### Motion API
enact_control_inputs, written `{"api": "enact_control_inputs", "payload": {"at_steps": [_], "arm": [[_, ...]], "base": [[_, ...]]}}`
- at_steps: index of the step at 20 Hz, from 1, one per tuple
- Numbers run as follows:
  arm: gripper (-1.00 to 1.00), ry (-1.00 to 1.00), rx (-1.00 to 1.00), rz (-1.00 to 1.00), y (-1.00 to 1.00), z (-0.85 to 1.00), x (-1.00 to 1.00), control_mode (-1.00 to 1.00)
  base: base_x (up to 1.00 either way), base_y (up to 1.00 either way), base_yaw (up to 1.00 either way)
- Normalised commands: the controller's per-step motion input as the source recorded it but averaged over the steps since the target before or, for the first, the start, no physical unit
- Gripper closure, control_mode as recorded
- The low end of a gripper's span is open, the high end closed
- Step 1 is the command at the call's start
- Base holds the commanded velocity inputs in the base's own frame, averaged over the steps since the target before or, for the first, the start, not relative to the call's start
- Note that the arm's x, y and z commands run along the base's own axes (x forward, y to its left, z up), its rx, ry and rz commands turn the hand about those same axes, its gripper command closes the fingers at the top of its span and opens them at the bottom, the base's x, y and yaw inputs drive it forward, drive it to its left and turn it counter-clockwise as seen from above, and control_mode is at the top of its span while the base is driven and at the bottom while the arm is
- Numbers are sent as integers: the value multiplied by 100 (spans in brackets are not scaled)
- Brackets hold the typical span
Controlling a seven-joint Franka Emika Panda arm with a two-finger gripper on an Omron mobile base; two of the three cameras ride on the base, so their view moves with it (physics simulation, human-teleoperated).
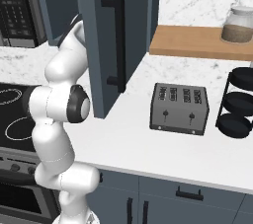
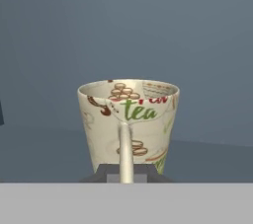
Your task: Gather all objects into one cabinet and sort the glasses and bowls to opposite sides.
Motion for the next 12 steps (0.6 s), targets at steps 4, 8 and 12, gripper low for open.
{"api": "enact_control_inputs", "payload": {"at_steps": [4,8,12], "arm": [[100,0,0,0,0,0,0,-100],[100,0,0,0,0,0,0,-100],[100,0,0,0,0,0,0,-100]], "base": [[0,0,0],[0,0,0],[0,0,0]]}}
